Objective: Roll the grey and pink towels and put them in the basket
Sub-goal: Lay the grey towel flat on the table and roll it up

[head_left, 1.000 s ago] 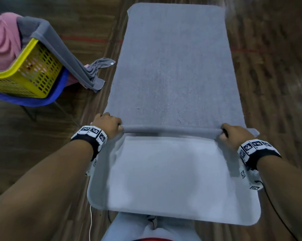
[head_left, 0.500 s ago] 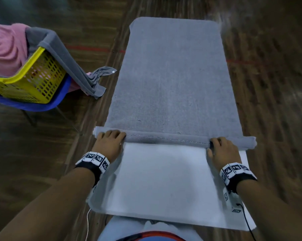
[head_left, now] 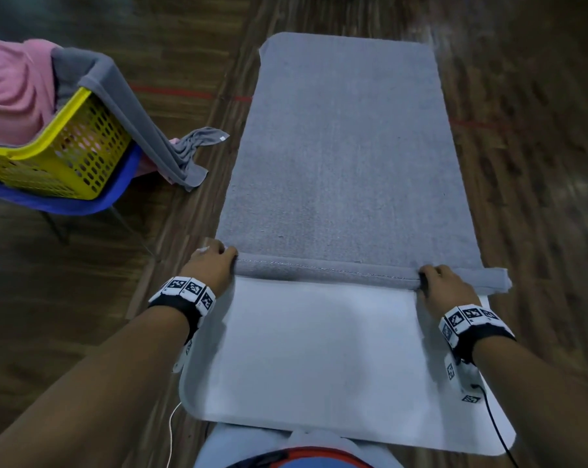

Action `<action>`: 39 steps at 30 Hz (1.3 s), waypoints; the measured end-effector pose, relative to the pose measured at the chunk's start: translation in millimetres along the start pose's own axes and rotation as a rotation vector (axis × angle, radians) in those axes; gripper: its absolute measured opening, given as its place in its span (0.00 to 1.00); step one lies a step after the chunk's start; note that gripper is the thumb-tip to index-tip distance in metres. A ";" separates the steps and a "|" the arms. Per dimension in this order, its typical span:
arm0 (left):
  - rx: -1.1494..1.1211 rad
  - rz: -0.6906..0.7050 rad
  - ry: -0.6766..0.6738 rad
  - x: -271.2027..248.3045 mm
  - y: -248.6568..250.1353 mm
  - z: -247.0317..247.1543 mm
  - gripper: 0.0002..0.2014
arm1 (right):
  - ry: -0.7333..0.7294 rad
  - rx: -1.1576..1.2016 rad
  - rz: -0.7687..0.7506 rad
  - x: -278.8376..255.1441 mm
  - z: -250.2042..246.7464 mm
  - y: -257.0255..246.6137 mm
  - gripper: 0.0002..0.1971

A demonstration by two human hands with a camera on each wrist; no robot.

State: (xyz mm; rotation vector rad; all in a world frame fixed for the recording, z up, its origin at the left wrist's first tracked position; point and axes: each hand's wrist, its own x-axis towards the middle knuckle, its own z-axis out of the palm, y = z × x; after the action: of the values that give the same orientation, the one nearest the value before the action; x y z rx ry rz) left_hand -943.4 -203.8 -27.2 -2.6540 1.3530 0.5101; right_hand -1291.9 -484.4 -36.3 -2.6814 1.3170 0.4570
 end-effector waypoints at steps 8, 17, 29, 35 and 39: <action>0.134 0.203 0.094 -15.8 105.8 21.2 0.25 | 0.021 -0.031 0.026 3.2 -5.4 30.9 0.15; 0.012 0.082 0.056 -4.1 123.9 24.5 0.20 | 0.063 0.056 0.061 7.6 -7.9 106.1 0.13; 0.191 0.058 0.027 30.3 114.3 -7.3 0.14 | -0.059 -0.071 -0.161 35.1 -23.1 150.8 0.14; 0.118 -0.050 -0.110 67.2 112.7 -28.3 0.12 | -0.224 0.015 -0.113 66.1 -42.9 148.9 0.09; 0.103 -0.037 -0.033 70.1 111.6 -19.1 0.12 | -0.027 -0.063 0.066 64.0 -37.4 138.7 0.11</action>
State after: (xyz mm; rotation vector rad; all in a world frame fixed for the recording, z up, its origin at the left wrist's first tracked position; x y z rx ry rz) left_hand -990.3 -328.4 -28.7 -2.5716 1.2826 0.4643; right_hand -1356.3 -626.6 -17.7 -2.6779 1.4100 0.5489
